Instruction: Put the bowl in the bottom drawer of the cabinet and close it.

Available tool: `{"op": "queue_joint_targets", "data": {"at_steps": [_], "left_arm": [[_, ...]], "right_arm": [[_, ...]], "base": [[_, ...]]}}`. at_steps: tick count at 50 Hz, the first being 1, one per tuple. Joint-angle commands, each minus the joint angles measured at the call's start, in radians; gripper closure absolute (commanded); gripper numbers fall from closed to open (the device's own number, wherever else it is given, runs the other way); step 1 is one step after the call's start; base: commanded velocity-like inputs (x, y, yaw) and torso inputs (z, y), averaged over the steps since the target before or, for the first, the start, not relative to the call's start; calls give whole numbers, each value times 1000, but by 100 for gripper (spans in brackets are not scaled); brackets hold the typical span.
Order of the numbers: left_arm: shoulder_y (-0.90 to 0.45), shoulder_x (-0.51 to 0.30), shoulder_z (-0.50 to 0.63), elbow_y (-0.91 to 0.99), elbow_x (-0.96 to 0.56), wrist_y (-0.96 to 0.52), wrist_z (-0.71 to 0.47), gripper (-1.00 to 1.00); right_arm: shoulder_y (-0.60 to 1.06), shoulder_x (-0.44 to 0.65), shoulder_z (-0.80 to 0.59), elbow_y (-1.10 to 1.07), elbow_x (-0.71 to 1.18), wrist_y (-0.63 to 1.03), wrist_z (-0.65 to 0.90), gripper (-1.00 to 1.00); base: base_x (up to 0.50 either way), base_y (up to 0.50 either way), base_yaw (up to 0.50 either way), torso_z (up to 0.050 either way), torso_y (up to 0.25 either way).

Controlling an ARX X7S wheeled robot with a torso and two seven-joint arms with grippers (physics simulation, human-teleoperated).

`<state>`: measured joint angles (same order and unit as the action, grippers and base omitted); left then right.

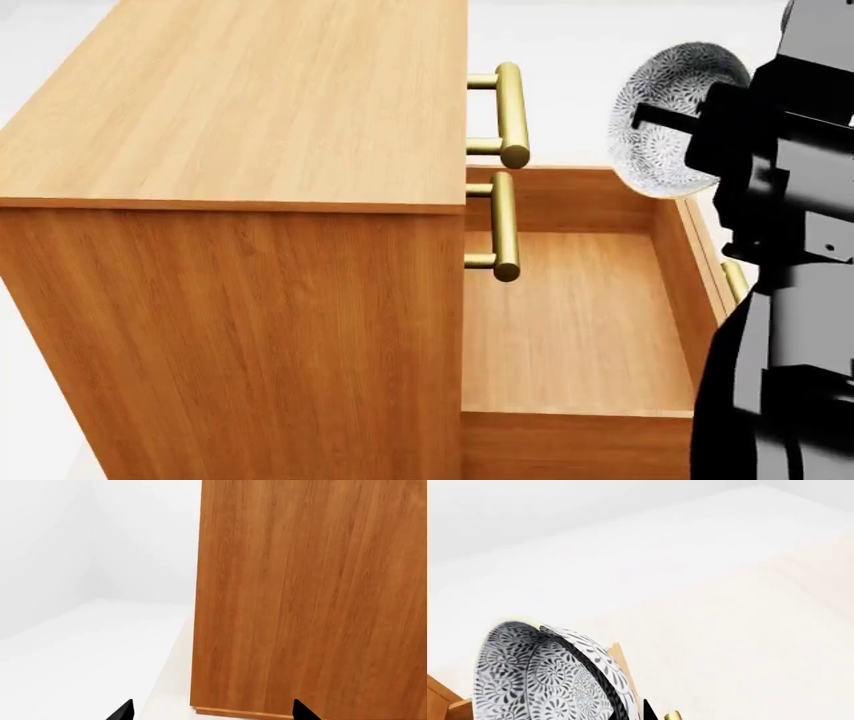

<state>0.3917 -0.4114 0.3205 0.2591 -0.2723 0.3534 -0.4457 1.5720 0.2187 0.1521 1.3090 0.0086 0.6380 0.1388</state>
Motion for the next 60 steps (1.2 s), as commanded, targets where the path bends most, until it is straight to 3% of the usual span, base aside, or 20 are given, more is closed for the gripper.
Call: {"op": "queue_joint_targets", "data": {"at_steps": [1,26,60], "left_arm": [[-1,-2,3,-1,-2,2,0,-100],[3,-29,6,78,-5,-69,-27,-100],[-4,-15,15,8,-5,-7,-12,-100]], "right_arm": [[9,-13,-19,0,-14,75,-59,100],[-13,-31,-2,0,-2,145,-85,100],[-27,-34,102,0,-2,176,-66,100]], "base": [[0,0,0,0,0],[0,0,0,0,0],[0,0,0,0,1]]}}
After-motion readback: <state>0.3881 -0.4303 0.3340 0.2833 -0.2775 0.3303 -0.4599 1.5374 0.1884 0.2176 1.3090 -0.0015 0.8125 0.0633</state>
